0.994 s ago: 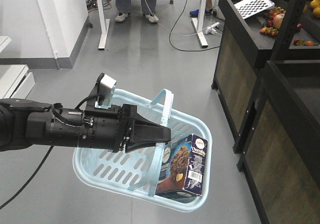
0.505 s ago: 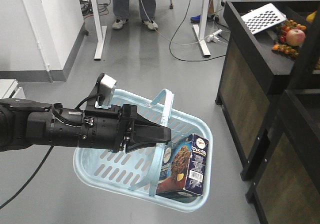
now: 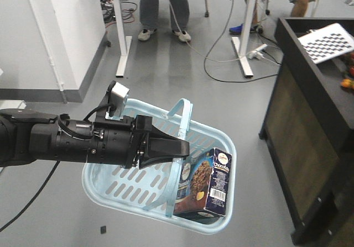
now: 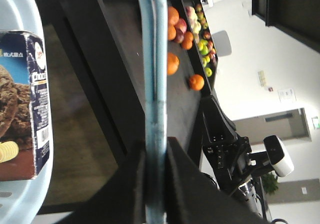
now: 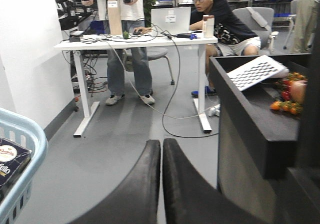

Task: Left arm holds basket, right arm returns cookies
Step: 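Keep holding the basket with the left gripper while turning toward shelves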

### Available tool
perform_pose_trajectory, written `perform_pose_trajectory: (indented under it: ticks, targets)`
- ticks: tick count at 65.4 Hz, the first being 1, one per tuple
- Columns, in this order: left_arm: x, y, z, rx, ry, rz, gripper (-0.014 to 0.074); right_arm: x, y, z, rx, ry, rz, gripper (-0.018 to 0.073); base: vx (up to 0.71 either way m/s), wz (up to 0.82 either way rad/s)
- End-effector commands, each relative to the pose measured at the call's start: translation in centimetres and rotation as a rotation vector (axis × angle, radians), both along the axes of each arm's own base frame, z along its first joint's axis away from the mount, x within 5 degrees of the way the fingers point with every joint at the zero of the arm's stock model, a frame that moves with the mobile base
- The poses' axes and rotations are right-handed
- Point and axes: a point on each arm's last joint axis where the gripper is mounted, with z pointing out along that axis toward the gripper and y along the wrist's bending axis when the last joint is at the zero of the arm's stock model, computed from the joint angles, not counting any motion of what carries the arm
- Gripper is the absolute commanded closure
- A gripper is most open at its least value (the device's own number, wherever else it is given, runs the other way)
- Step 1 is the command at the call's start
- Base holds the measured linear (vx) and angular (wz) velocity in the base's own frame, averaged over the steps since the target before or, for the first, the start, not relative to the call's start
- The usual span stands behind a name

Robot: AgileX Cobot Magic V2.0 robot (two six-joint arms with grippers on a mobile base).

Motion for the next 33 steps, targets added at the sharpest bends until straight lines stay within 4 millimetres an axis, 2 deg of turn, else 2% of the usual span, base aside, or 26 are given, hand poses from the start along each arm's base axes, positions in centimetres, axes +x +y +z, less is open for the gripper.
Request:
perform_pose_trajectory:
  ticks: [1, 14, 33]
  targets:
    - [-0.35, -0.14, 3.62, -0.168, -0.051, 0.003, 0.0602, -0.09, -0.01, 0.64, -0.016, -0.079, -0.003, 0.0563, 0.37, 0.24]
    - [-0.35, -0.14, 3.62, -0.168, -0.051, 0.004, 0.0602, -0.09, -0.01, 0.64, -0.016, -0.079, -0.003, 0.0563, 0.37, 0.47]
    - [-0.35, -0.14, 3.62, -0.168, -0.051, 0.004, 0.0602, -0.09, -0.01, 0.64, -0.016, -0.079, -0.003, 0.0563, 0.37, 0.82]
